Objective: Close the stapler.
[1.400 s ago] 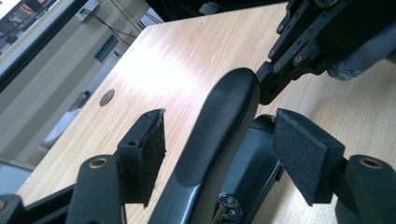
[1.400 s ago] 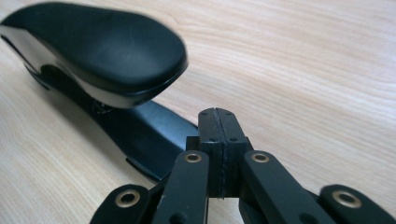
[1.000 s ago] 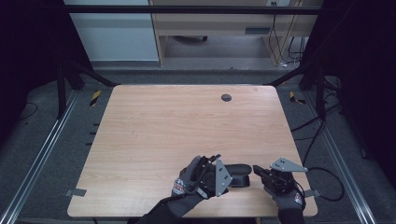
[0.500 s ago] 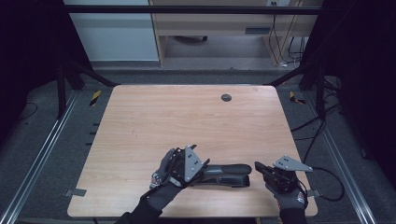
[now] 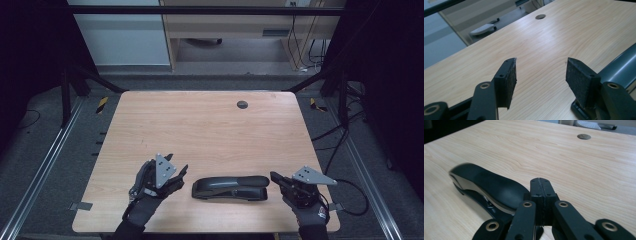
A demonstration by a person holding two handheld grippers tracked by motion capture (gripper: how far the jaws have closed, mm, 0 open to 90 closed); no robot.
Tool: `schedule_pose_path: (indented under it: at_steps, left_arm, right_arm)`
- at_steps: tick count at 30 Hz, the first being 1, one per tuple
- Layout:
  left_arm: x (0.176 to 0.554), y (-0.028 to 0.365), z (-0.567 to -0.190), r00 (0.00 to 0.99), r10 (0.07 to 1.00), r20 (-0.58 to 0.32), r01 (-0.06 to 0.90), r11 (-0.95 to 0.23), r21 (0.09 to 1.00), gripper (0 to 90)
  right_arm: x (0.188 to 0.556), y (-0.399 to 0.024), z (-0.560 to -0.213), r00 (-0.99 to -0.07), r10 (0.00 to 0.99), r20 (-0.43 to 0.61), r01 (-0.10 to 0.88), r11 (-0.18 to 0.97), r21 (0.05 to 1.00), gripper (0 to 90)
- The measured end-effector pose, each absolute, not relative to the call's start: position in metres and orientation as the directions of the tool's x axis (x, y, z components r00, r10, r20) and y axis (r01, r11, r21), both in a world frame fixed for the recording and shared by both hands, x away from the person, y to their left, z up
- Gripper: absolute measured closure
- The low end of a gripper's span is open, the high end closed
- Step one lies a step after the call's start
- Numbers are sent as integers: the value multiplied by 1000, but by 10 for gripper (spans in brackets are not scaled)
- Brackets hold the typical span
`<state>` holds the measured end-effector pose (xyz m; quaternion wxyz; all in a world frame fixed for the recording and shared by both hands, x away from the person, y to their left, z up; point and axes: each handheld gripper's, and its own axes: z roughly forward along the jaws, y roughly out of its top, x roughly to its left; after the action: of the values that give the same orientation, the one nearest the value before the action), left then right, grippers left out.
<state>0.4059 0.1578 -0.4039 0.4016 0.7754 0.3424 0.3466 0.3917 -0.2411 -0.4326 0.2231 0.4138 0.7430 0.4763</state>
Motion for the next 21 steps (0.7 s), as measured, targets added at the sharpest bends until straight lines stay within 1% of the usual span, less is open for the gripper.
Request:
schedule_pose_path:
  at_steps: [7,11,14,17,21]
  left_arm:
    - [403,187,-421,475,846,242,300,-414,859,419]
    - [404,196,-427,450,864,223,319,-390,864,419]
    - [403,200,-432,445,865,230,320,-394,862,418]
    - [401,205,-437,437,870,229,316,-387,866,420]
    - [402,208,-443,422,879,223,337,-380,861,421]
  right_arm:
    - [387,-233,-426,-586,808,65,382,204,901,900]
    - [386,-226,-428,-602,797,60,385,223,896,900]
    - [387,-223,-432,-606,794,48,383,238,893,900]
    - [386,-224,-435,-600,798,59,385,223,896,900]
    - [387,-224,-447,-588,807,50,409,243,880,900]
